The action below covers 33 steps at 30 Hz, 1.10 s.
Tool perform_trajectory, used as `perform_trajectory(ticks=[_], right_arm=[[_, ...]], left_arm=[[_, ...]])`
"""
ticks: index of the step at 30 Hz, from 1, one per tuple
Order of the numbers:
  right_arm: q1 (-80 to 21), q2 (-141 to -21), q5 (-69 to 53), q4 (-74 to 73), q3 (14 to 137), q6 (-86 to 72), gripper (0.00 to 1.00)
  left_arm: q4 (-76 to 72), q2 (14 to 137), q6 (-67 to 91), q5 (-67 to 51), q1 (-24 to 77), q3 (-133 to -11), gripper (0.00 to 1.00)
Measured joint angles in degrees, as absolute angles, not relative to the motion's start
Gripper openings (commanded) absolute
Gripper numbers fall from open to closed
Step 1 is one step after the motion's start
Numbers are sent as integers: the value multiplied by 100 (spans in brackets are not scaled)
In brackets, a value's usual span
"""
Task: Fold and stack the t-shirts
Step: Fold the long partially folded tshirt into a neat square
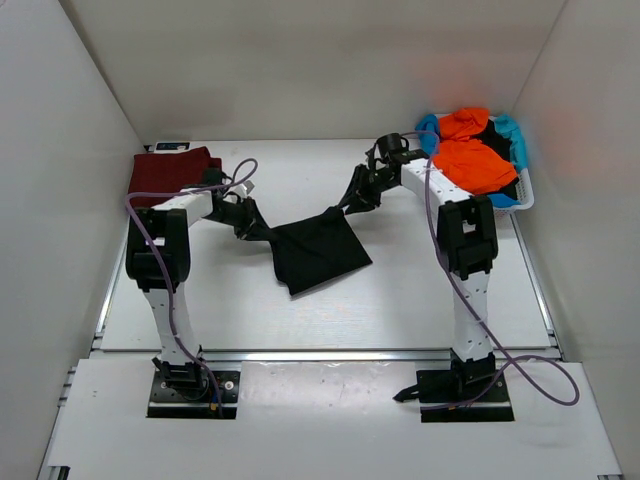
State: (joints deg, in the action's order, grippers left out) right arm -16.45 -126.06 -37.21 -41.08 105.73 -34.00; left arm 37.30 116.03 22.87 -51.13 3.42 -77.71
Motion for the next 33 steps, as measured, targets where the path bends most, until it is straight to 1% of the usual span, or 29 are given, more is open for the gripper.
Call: perform_trajectory(ticks=[1,2,3,4,5,6,7,9,10,11,12,13,15,19,22,26,33], right_arm=[[-1645,-12746,-3677,-4121,10731,-3385,31],[-1645,-12864,-3634,-4132,10884,-3363,30],[-1647,-12999,-3573,-4147,11078,-3334,29],[-1647,-13100,-3524,-4152,11240,-3301,26],[-1647,-13190,-3472,-4174,11410,-3271,23],[-1645,-13255,-3409,-4193,11563,-3221,19],[-1645,-13292,-3334,-4239,11692,-3166,16],[-1647,-13288,-3142,-4346,11843,-3039,11],[-1647,-13251,-3048,-4383,11845,-2978,6],[-1649,-13185,-2954,-4423,11819,-2923,4],[-1649,-13080,-2862,-4412,11695,-2856,0],[-1658,-12936,-2799,-4362,11491,-2803,0],[-1697,-12479,-2722,-4176,10814,-2720,0],[-1907,-11555,-2762,-3933,9616,-2679,0],[-2257,-11277,-2974,-3734,9190,-2679,0],[-2615,-11493,-3323,-3358,9083,-2762,0],[-2268,-12495,-3697,-2370,9236,-3159,0]], left_arm=[[3708,11625,2272,-4980,336,-7771,31],[3691,11640,2231,-4864,318,-7771,37],[3673,11655,2206,-4716,296,-7773,48],[3660,11662,2167,-4593,270,-7776,56],[3658,11668,2119,-4471,252,-7780,68],[3669,11668,2062,-4338,235,-7804,71],[3693,11668,2038,-4224,228,-7859,77],[3732,11662,1905,-3959,207,-8055,78],[3743,11655,1828,-3828,207,-8182,76],[3743,11625,1734,-3712,207,-8315,73],[3736,11561,1603,-3612,209,-8455,68],[3728,11467,1485,-3581,217,-8536,66],[3778,11179,1184,-3548,274,-8639,56],[4058,10700,495,-3590,751,-8768,48],[4064,10600,257,-3776,1221,-8606,49],[4003,10829,287,-3813,1452,-8178,47],[3671,11428,495,-3607,1455,-7985,49]])
